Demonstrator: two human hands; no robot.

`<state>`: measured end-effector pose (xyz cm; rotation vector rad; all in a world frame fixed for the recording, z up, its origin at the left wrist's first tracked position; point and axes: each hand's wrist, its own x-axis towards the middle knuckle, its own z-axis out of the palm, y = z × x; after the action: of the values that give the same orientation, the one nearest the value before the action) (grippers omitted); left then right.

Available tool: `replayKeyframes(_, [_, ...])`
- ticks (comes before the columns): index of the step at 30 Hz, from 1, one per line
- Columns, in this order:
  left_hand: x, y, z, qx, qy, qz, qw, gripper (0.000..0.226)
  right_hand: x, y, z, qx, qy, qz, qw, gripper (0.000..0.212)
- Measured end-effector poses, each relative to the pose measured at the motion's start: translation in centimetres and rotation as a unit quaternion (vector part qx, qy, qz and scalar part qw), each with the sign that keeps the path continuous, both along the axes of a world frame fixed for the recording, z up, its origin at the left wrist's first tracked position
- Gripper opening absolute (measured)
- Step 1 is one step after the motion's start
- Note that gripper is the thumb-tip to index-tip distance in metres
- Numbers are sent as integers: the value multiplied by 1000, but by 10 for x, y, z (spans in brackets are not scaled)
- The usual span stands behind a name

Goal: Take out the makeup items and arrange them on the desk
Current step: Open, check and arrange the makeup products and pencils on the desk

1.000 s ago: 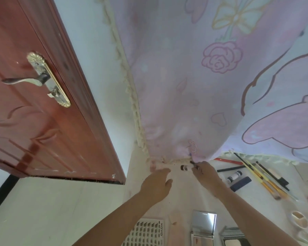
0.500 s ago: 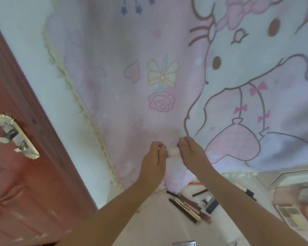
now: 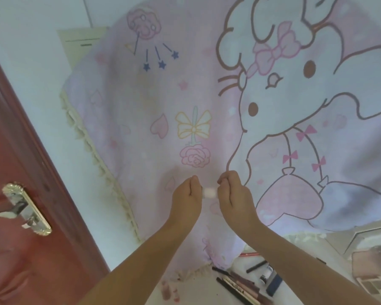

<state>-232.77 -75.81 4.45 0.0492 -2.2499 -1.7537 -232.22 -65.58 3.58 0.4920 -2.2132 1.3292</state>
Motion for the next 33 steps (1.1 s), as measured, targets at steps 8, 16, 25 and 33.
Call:
replayKeyframes(8, [-4, -4, -1, 242, -107, -114, 958, 20, -18, -5, -10, -206, -235, 45, 949, 25])
replayKeyframes(16, [-25, -17, 7, 239, -74, -121, 961, 21, -35, 11, 9, -40, -227, 21, 973, 25])
replayKeyframes(25, [-17, -21, 8, -492, 15, -82, 866, 23, -37, 1, 44, 130, -241, 13, 962, 59])
replayKeyframes(33, [-24, -26, 27, -544, 5, -17, 839, 22, -45, -20, 40, 147, -187, -39, 971, 51])
